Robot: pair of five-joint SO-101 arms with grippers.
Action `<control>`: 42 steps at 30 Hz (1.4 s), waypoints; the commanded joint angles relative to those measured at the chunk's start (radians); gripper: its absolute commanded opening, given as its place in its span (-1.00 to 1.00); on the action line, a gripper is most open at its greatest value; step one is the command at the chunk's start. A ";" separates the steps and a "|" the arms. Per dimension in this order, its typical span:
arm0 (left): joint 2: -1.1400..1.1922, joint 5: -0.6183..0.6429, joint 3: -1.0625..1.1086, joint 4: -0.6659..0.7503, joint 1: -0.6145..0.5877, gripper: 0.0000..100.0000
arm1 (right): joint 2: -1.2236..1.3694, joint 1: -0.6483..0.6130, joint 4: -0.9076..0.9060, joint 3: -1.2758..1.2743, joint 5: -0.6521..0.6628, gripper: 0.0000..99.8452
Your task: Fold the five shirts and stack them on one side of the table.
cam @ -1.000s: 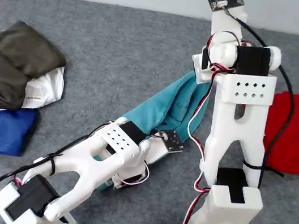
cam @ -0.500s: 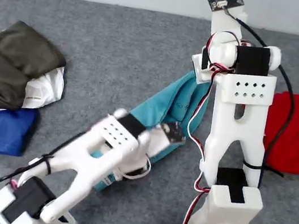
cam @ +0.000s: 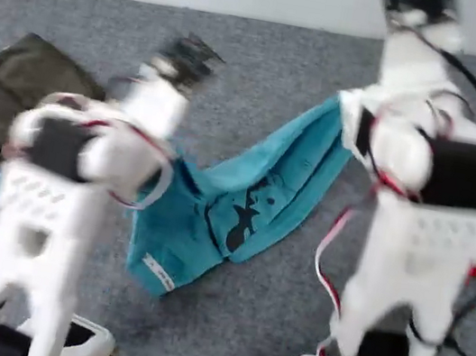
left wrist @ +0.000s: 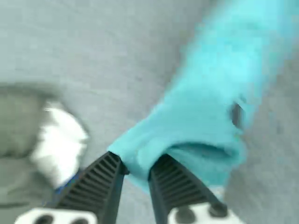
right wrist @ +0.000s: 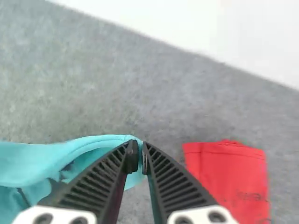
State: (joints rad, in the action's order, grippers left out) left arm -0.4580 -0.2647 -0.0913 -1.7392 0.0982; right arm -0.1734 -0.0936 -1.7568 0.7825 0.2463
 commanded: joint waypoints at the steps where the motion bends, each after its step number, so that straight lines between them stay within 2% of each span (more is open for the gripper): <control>1: -0.121 0.009 -0.140 0.048 -0.181 -0.97 | -0.179 0.064 -0.035 -0.035 -0.006 -0.98; 3: -0.173 0.011 -0.171 0.117 -0.236 -0.97 | -0.268 0.090 -0.031 -0.064 -0.011 -0.98; 6: -0.253 0.014 -0.186 0.230 -0.244 -0.97 | -0.395 0.110 -0.030 -0.092 -0.012 -0.98; 10: -0.348 0.015 -0.185 0.388 -0.161 -0.97 | -0.541 0.124 -0.015 -0.095 -0.012 -0.98; 13: -0.371 0.015 -0.188 0.404 -0.100 -0.97 | -0.618 0.205 0.031 -0.097 -0.012 -0.98; 15: -0.371 0.015 -0.217 0.399 -0.100 -0.97 | -0.650 0.277 0.067 -0.097 -0.012 -0.98; 20: -0.348 0.092 -0.440 0.405 -0.100 -0.97 | -0.685 0.384 0.165 -0.097 -0.012 -0.98; 26: -0.230 0.114 -0.728 0.391 -0.092 -0.97 | -0.702 0.389 0.179 -0.094 -0.012 -0.98; 29: -0.189 0.115 -0.780 0.361 -0.091 -0.97 | -0.708 0.389 0.173 -0.095 -0.012 -0.98; 31: -0.166 0.115 -0.771 0.313 -0.072 -0.97 | -0.699 0.378 0.151 -0.100 -0.014 -0.98; 36: -0.109 0.110 -0.673 0.249 0.092 -0.97 | -0.647 0.263 0.094 -0.238 -0.005 -0.98; 39: -0.043 0.109 -0.581 0.278 0.160 -0.97 | -0.611 0.225 0.081 -0.359 -0.005 -0.98; 42: 0.064 0.109 -0.529 0.376 0.206 -0.97 | -0.605 0.205 0.091 -0.456 -0.012 -0.98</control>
State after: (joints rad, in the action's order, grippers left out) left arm -0.4826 -0.1619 -0.6529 -1.4461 0.2501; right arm -0.7948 0.1350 -1.6709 0.3974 0.2432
